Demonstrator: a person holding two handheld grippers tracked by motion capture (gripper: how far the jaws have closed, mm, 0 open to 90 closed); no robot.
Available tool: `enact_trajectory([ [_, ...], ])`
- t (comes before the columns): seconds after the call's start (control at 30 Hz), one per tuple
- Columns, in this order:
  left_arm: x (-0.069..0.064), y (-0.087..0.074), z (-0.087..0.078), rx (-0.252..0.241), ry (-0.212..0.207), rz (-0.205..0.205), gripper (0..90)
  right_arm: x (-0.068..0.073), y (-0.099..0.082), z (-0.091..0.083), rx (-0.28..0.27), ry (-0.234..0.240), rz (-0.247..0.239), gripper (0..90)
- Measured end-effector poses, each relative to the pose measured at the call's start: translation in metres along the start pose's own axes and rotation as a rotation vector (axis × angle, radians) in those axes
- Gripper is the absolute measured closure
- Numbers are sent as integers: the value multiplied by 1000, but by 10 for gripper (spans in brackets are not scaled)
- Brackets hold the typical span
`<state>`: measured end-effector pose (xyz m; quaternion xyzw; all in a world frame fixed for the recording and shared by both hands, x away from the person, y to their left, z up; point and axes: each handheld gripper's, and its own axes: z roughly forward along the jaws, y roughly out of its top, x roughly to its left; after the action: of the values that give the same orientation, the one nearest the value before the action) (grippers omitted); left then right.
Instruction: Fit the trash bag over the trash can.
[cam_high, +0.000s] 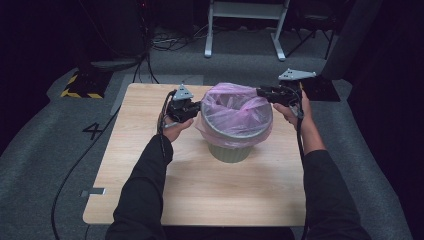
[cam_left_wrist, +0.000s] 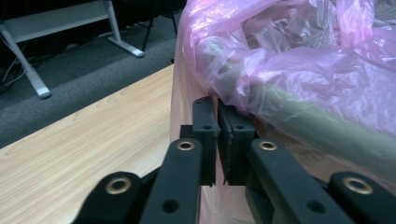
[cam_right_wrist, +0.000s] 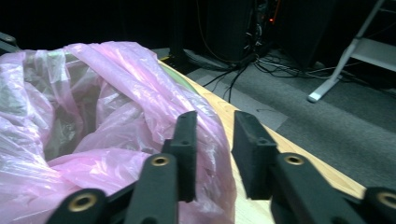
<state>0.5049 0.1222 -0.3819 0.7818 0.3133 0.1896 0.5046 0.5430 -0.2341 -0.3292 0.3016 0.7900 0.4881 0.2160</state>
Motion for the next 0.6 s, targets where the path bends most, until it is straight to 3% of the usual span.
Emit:
enact_trajectory([
  [0.27,-1,1,6,7,20,0,899,-1,2,4,-1,-33,9,865],
  [0.6,0,4,12,26,53,-9,900,-5,3,11,7,-105,55,885],
])
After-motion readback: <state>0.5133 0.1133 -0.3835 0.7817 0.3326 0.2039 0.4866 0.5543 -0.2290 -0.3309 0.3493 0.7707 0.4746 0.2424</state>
